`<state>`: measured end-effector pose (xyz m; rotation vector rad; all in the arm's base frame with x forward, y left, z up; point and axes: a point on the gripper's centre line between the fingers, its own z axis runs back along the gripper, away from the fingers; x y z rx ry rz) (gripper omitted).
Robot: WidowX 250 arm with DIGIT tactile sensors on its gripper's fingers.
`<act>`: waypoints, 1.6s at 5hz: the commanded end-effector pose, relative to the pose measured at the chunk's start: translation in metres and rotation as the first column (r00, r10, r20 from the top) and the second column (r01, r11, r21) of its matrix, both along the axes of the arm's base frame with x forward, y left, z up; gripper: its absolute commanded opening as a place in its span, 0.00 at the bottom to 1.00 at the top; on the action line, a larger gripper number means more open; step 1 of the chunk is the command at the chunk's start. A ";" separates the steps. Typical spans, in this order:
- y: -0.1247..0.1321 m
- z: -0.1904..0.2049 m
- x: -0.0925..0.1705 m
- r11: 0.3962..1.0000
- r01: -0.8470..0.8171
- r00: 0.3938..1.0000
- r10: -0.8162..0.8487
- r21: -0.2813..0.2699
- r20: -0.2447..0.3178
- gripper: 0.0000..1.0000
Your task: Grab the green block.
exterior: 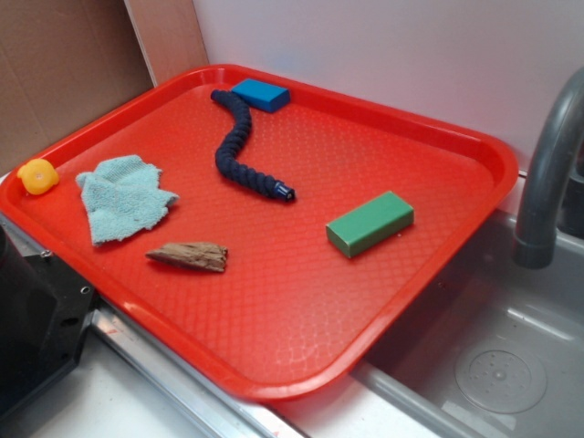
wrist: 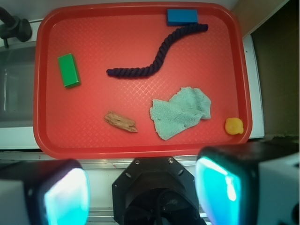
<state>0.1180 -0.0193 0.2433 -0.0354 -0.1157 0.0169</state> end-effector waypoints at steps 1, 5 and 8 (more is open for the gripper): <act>0.000 0.000 0.000 1.000 0.000 1.000 0.000 0.000 0.000 1.00; -0.128 -0.154 0.123 0.931 0.362 0.932 -0.362 -0.049 -0.006 1.00; -0.147 -0.212 0.130 0.939 0.340 0.940 -0.337 -0.061 0.054 1.00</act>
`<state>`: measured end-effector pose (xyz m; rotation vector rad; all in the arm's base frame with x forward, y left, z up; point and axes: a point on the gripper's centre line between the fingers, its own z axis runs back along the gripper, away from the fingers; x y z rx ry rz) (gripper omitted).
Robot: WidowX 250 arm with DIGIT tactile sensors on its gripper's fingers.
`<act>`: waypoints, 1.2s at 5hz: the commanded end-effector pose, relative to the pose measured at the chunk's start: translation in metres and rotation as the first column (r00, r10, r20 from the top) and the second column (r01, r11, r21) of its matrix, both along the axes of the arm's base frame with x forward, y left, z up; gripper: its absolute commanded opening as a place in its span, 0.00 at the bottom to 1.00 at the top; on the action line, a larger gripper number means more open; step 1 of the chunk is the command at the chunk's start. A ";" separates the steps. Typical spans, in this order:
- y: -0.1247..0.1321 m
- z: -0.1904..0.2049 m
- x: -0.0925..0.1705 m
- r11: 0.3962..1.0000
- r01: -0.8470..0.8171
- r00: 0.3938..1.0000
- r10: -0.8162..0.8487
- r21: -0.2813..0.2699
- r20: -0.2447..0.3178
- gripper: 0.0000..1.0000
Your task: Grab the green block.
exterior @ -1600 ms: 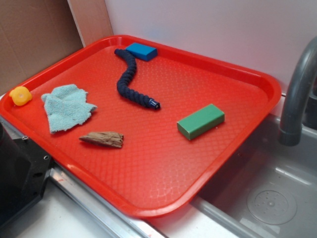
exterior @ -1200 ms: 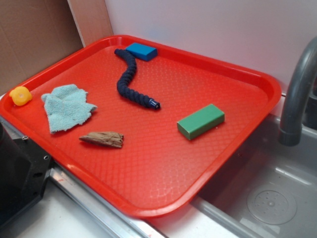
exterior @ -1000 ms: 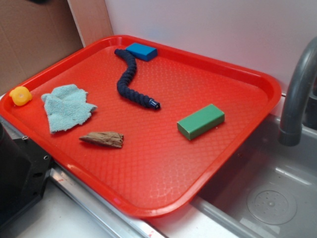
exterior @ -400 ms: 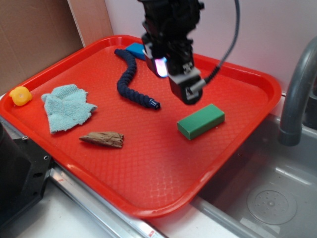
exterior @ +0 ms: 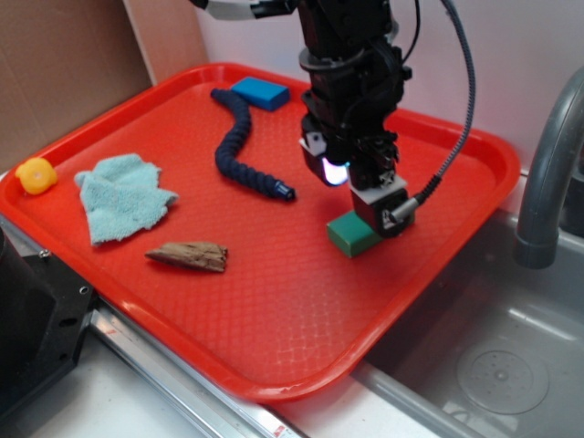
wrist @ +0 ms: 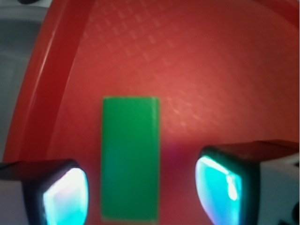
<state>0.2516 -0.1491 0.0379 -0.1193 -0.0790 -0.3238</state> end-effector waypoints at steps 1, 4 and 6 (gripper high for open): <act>-0.020 -0.023 -0.018 0.999 0.015 1.000 -0.016 0.028 0.010 0.99; 0.044 0.059 -0.043 0.989 -0.145 0.989 0.145 -0.009 -0.043 0.00; 0.085 0.158 -0.090 0.934 -0.357 0.934 0.357 -0.001 0.013 0.00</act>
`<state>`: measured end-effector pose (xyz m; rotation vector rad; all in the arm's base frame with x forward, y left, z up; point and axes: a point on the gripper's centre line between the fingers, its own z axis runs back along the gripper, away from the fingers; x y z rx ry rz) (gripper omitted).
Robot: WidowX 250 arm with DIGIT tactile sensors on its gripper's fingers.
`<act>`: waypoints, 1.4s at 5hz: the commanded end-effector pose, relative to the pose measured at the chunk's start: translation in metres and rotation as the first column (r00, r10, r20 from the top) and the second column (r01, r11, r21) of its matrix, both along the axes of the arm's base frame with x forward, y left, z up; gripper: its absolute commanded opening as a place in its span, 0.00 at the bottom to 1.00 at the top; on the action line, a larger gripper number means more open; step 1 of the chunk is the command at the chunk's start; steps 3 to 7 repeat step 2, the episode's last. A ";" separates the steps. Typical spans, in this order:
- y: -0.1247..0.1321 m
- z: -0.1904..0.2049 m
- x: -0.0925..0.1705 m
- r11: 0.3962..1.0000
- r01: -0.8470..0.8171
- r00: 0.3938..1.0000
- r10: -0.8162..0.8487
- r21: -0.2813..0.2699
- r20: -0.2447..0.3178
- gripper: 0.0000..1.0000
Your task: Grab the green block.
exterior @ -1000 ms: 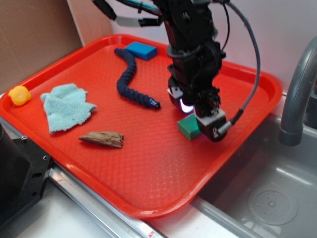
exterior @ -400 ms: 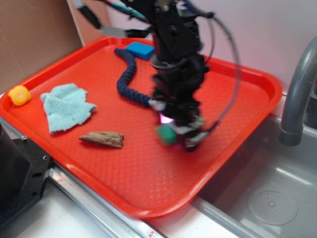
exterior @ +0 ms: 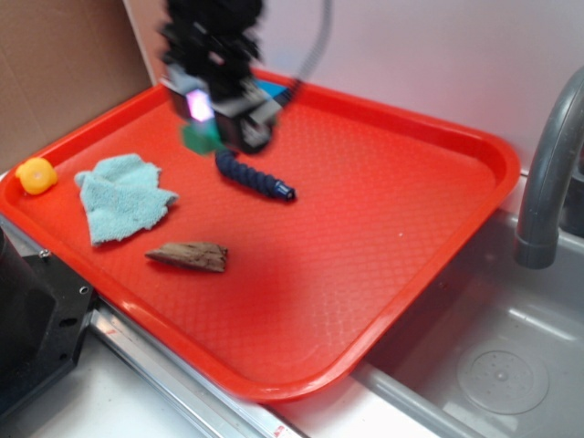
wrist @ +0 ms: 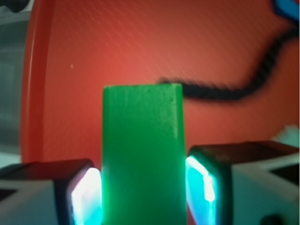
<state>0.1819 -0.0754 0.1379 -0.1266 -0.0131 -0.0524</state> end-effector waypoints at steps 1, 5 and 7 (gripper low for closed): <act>0.027 0.095 -0.036 0.989 -0.145 0.971 0.149 -0.038 0.186 0.00; 0.034 0.109 -0.047 0.985 -0.172 0.958 0.174 -0.027 0.227 0.00; 0.034 0.109 -0.047 0.985 -0.172 0.958 0.174 -0.027 0.227 0.00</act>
